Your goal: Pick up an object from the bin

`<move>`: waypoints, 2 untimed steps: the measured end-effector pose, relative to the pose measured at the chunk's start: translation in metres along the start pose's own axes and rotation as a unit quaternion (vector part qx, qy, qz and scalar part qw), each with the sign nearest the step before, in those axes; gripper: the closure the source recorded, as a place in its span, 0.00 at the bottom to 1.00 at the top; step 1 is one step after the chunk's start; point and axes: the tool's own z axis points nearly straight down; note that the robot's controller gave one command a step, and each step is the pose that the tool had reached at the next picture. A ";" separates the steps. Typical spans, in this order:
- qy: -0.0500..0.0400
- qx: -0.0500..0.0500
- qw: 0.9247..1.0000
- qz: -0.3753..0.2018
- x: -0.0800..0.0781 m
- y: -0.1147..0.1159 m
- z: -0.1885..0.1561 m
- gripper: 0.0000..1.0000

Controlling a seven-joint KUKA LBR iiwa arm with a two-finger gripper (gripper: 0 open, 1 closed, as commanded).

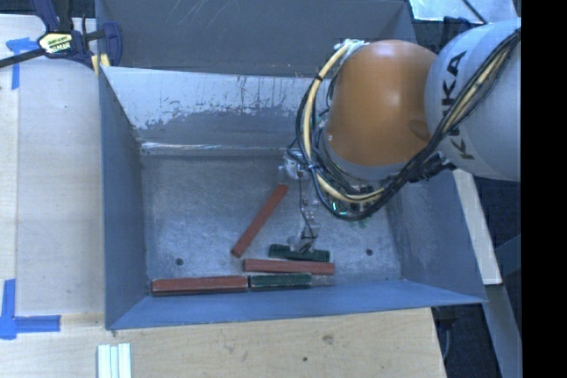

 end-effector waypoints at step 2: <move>0.003 0.001 0.999 -0.045 -0.093 -0.008 0.113 0.00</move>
Offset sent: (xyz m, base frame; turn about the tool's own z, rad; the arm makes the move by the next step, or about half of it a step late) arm 0.0357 -0.0081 0.0425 -0.0251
